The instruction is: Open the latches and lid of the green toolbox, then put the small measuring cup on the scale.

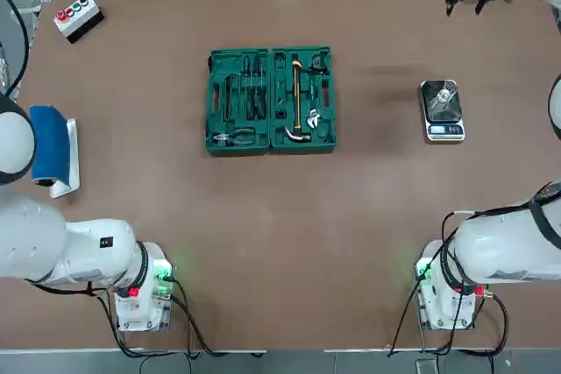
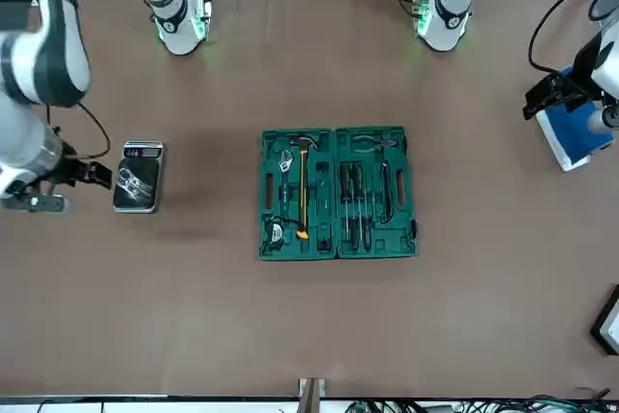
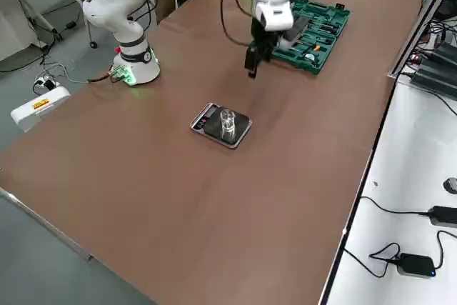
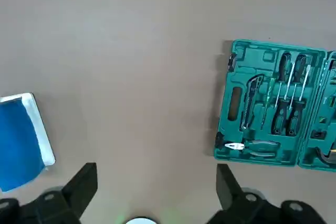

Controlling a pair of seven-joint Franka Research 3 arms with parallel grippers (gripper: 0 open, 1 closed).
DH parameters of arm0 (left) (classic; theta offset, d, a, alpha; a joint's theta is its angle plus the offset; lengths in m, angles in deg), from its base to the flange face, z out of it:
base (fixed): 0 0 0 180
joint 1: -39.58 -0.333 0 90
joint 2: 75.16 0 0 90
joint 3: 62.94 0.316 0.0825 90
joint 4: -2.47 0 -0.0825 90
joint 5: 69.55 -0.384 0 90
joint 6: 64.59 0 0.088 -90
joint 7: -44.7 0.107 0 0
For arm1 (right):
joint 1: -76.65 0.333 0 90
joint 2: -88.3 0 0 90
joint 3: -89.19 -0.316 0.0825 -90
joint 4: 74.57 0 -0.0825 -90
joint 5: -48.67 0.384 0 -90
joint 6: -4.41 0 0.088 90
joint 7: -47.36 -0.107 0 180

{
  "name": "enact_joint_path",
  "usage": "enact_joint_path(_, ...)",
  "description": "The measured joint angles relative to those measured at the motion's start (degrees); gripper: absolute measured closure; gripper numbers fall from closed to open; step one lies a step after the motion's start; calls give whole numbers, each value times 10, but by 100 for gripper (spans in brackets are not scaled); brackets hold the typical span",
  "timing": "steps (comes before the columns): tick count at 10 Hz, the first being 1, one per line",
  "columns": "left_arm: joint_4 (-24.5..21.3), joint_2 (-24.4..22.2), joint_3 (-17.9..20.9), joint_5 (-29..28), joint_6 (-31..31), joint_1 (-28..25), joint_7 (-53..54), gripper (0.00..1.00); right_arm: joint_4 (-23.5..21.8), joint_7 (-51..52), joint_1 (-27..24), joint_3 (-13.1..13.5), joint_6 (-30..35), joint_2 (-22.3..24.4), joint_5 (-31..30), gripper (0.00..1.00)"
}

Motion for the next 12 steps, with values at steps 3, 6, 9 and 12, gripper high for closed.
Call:
enact_joint_path(3,2,0,1,0,1,-18,3,0,120,-10,-7,-25,97,5,1,0)
enact_joint_path(6,2,0,0,0,3,-18,6,0,159,-10,-31,-44,116,5,12,0)
enact_joint_path(9,2,0,0,0,5,-18,8,0,161,-10,-45,-67,121,5,21,0)
enact_joint_path(12,2,1,-1,0,5,-17,9,0,159,-11,-47,-77,123,2,30,0)
